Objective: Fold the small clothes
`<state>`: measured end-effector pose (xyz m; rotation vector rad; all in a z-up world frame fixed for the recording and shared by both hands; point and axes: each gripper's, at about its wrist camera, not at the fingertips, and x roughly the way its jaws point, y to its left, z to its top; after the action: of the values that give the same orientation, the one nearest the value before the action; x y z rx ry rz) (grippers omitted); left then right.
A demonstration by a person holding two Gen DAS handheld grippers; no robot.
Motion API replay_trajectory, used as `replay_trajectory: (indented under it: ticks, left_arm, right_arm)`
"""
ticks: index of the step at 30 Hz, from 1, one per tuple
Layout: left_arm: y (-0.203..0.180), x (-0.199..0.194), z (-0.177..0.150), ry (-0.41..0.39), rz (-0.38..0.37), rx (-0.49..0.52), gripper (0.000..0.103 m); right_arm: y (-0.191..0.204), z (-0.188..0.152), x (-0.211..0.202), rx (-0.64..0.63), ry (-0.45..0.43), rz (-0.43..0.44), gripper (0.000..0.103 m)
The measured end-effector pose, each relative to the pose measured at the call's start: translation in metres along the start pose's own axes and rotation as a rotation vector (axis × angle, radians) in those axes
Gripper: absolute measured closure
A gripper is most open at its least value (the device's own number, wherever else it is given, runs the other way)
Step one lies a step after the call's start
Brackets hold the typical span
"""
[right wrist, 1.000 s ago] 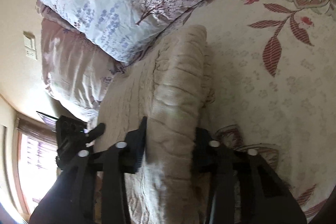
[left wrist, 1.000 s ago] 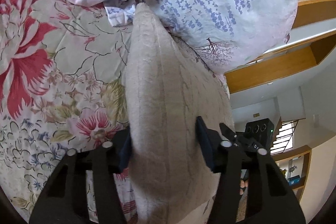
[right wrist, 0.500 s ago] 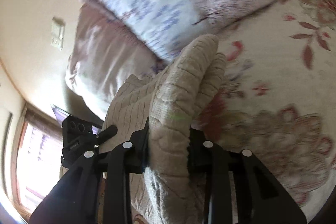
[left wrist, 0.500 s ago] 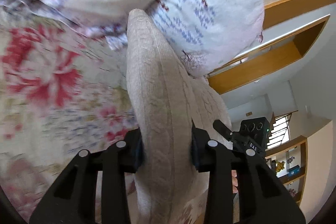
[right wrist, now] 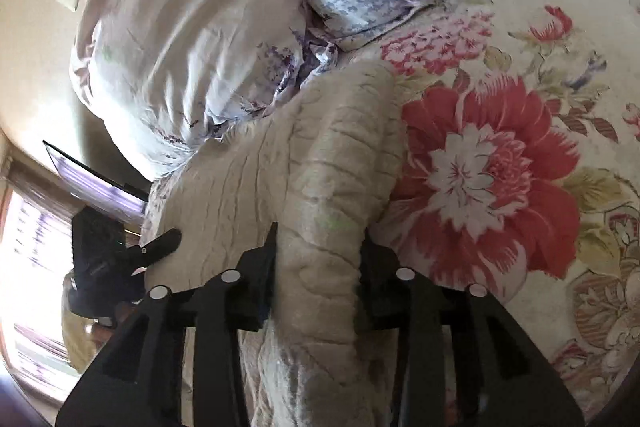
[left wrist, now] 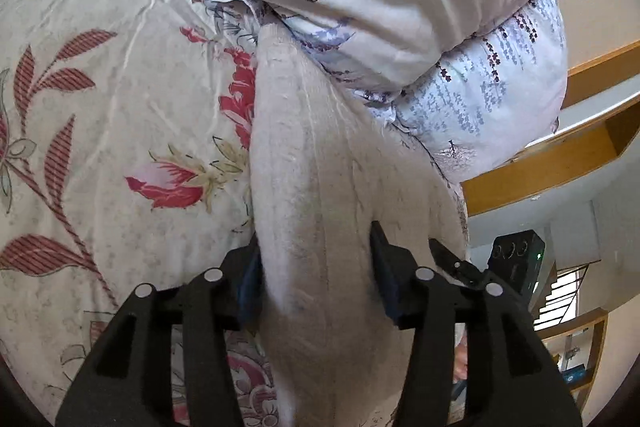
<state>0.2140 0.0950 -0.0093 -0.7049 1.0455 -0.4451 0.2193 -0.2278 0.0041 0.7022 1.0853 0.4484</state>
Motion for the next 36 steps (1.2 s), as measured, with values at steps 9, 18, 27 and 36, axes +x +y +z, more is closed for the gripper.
replay_trajectory:
  ticks: [9, 18, 27, 36]
  left_arm:
    - [-0.043, -0.062, -0.026, -0.219, 0.144, 0.261, 0.035]
    - [-0.075, -0.048, -0.054, -0.196, 0.240, 0.415, 0.032]
    - [-0.064, -0.063, -0.069, -0.217, 0.347, 0.414, 0.026]
    - [-0.049, -0.047, -0.081, -0.145, 0.439, 0.406, 0.023]
  right_arm:
    - [-0.016, 0.020, -0.031, 0.080, -0.100, 0.019, 0.060]
    - [-0.006, 0.028, -0.006, 0.026, -0.137, -0.175, 0.094]
    - [0.028, -0.002, -0.049, -0.134, -0.201, -0.171, 0.072]
    - [0.055, -0.045, -0.026, -0.311, -0.088, -0.237, 0.069]
